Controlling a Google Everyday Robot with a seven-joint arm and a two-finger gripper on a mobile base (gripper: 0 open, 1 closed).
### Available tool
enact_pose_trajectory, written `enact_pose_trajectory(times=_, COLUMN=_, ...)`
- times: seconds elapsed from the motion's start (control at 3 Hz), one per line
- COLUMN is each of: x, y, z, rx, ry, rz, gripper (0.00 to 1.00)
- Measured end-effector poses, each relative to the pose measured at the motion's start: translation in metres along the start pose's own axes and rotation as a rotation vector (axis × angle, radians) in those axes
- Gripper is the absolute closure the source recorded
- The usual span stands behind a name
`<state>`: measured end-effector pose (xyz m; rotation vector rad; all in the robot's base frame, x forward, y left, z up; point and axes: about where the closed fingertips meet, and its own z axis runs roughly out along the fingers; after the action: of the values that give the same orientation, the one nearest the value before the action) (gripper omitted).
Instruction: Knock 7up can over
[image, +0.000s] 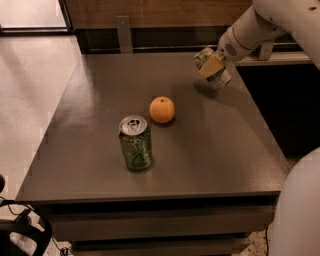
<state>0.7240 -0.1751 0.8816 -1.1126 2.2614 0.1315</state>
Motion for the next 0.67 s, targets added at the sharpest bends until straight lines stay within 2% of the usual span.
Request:
enact_pose_trajectory(times=0.33, x=0.002, y=0.014, z=0.025, rx=-0.074, ry=0.09, rz=-0.046, gripper=1.0)
enact_pose_trajectory(times=0.67, x=0.005, y=0.028, z=0.05, rx=-0.163, ry=0.153, rz=-0.083, gripper=1.0)
